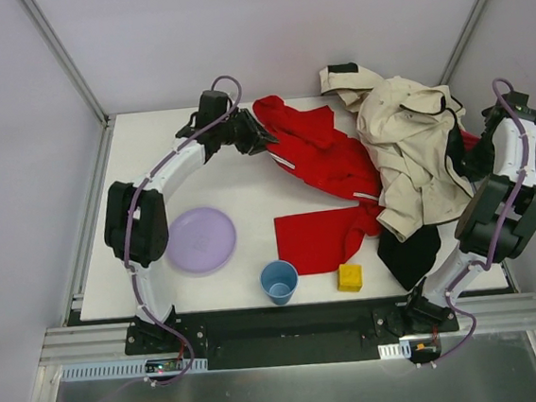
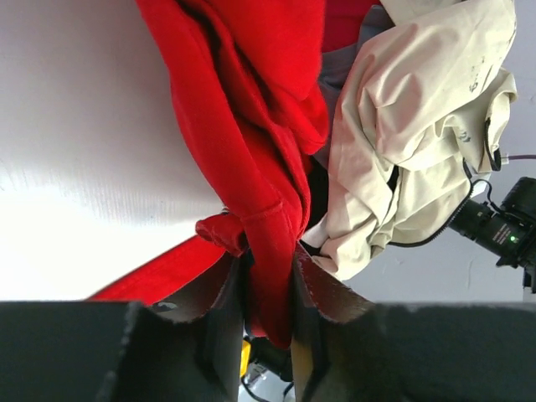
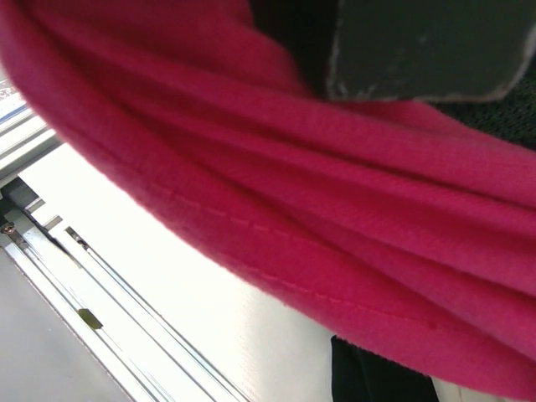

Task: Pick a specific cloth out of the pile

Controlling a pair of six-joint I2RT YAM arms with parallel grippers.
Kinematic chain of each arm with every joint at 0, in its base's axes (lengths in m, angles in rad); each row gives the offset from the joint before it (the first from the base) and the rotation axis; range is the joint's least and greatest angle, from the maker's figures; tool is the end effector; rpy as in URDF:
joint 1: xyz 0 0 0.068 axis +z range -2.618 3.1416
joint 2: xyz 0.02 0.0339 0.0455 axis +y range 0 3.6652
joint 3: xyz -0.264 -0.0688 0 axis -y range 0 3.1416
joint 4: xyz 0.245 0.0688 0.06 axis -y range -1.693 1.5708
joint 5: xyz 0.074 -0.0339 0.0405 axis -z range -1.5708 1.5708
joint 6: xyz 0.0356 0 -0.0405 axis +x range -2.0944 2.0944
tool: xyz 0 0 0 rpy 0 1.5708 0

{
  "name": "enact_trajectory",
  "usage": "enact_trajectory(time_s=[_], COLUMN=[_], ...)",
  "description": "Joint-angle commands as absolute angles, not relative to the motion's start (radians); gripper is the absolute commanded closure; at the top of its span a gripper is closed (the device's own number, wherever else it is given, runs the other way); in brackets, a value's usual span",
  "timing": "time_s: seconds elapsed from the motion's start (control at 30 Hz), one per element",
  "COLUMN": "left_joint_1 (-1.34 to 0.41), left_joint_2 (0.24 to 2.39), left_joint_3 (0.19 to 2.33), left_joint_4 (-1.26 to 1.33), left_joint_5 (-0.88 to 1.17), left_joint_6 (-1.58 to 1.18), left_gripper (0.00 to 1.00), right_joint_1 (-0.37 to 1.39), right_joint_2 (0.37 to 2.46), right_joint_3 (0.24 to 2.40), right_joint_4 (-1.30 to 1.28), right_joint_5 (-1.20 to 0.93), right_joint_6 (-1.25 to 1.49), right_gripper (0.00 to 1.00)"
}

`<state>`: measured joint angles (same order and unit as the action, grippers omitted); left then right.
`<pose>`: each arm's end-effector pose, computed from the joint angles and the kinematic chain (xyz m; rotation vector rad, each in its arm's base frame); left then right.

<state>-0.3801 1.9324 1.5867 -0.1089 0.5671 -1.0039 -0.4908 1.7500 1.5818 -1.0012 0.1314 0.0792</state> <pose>0.4179 -0.1876 0.2882 -0.2980 2.2457 -1.3879 0.3165 -0.1744 0.2908 0.8117 2.6390 -0.2926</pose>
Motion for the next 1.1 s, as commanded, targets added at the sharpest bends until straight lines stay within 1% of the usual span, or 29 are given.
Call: enact_trajectory(time_s=[0.0, 0.07, 0.1, 0.17, 0.2, 0.27, 0.4, 0.43, 0.53, 0.63, 0.73, 0.87, 0.97, 1.07], left_joint_1=[-0.413, -0.437, -0.449, -0.472, -0.485, -0.505, -0.535, -0.541, -0.555, -0.566, -0.572, -0.586, -0.597, -0.618], left_joint_2=[1.940, 1.974, 1.997, 2.046, 2.078, 2.137, 2.249, 2.278, 2.360, 2.402, 2.443, 2.542, 2.595, 2.629], left_joint_3=[1.666, 1.710, 1.739, 1.808, 1.843, 1.919, 2.032, 2.061, 2.132, 2.155, 2.184, 2.313, 2.367, 2.382], left_joint_4=[-0.167, -0.231, -0.256, -0.328, -0.348, -0.405, -0.506, -0.534, -0.618, -0.660, -0.661, -0.663, -0.661, -0.661], left_joint_5=[0.572, 0.571, 0.575, 0.584, 0.589, 0.606, 0.614, 0.612, 0.604, 0.600, 0.604, 0.629, 0.629, 0.626], left_joint_6=[-0.936, -0.917, -0.908, -0.875, -0.868, -0.858, -0.841, -0.833, -0.804, -0.799, -0.827, -0.891, -0.966, -0.989], left_gripper=[0.65, 0.43, 0.34, 0.21, 0.17, 0.13, 0.10, 0.01, 0.01, 0.01, 0.01, 0.01, 0.02, 0.03], right_joint_1=[-0.515, -0.515, -0.515, -0.515, -0.515, -0.515, -0.515, -0.515, -0.515, -0.515, -0.515, -0.515, -0.515, -0.515], right_joint_2=[1.729, 1.729, 1.727, 1.727, 1.727, 1.727, 1.724, 1.724, 1.721, 1.718, 1.718, 1.715, 1.710, 1.710], right_joint_3=[1.594, 1.595, 1.594, 1.591, 1.591, 1.588, 1.582, 1.578, 1.574, 1.568, 1.562, 1.551, 1.539, 1.529], right_joint_4=[-1.017, -1.017, -1.017, -1.017, -1.017, -1.014, -1.012, -1.012, -1.011, -1.008, -1.005, -1.000, -0.996, -0.993], right_joint_5=[0.160, 0.160, 0.160, 0.158, 0.158, 0.156, 0.152, 0.150, 0.147, 0.140, 0.133, 0.133, 0.135, 0.137], right_joint_6=[0.103, 0.101, 0.101, 0.100, 0.100, 0.100, 0.095, 0.094, 0.092, 0.094, 0.092, 0.092, 0.092, 0.095], right_gripper=[0.99, 0.99, 0.99, 0.99, 0.99, 0.99, 1.00, 0.99, 0.99, 0.99, 0.99, 0.99, 0.99, 0.99])
